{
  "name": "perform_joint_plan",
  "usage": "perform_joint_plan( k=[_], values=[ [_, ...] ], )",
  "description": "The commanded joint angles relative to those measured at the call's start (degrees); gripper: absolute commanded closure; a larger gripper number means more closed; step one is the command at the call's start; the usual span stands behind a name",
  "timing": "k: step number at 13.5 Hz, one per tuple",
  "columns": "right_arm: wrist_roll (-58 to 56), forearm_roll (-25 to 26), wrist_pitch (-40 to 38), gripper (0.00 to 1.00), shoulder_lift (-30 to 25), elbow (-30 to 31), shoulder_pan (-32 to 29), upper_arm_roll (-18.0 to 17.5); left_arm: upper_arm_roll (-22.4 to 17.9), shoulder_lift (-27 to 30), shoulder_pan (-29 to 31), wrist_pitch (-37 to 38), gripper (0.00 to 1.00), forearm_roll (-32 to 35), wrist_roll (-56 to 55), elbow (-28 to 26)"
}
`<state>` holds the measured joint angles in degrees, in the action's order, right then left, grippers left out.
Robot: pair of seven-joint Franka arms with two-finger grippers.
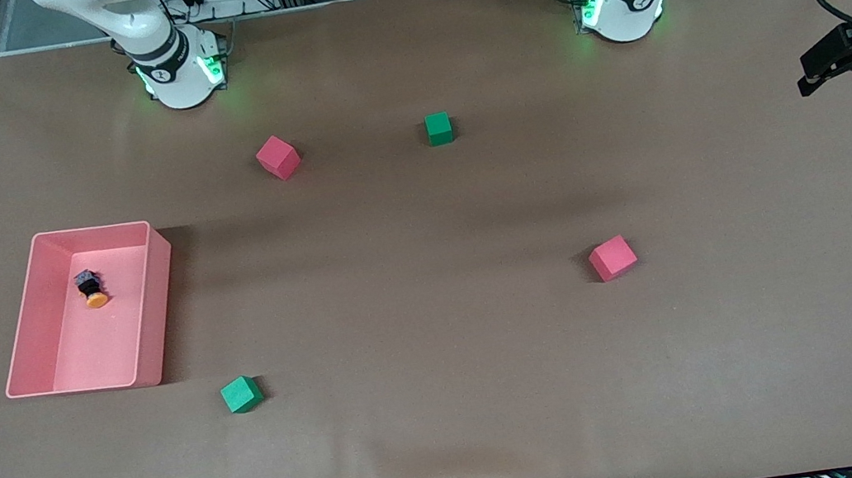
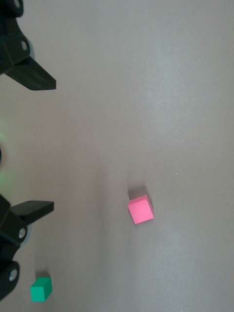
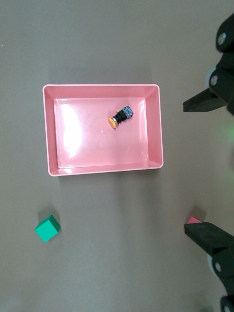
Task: Place and upright button with both arms
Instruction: 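Reach the right gripper down into the pink tray toward the button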
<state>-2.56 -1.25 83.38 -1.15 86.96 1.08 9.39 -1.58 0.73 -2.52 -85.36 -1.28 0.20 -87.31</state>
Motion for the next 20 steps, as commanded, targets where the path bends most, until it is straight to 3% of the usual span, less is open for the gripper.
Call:
perform_joint_plan(
  k=[1, 7, 11, 16, 20],
  values=[
    [1.8, 1.3, 0.2, 0.0, -0.5, 1.0, 0.4, -0.2, -0.2, 0.2, 0.3, 1.0, 0.0, -0.9, 1.6, 0.5],
    [1.6, 3.3, 1.6, 0.0, 0.7, 2.0, 0.2, -0.2, -0.2, 0.1, 0.1, 1.2, 0.0, -0.9, 1.5, 0.6],
    [-1.3, 3.5, 11.7, 0.0, 3.5, 10.8, -3.3, 0.0, -0.3, 0.1, 0.5, 1.5, 0.0, -0.9, 1.6, 0.7],
    [-14.5, 3.4, 25.8, 0.0, 16.6, 13.1, -11.0, 0.0, -0.3, 0.0, 0.6, 1.6, 0.0, -0.9, 1.6, 0.6],
    [-21.0, 3.1, 34.7, 0.0, 25.3, 13.0, -11.8, -0.1, -0.3, 0.0, 0.6, 1.6, 0.0, -0.9, 1.6, 0.6]
  ],
)
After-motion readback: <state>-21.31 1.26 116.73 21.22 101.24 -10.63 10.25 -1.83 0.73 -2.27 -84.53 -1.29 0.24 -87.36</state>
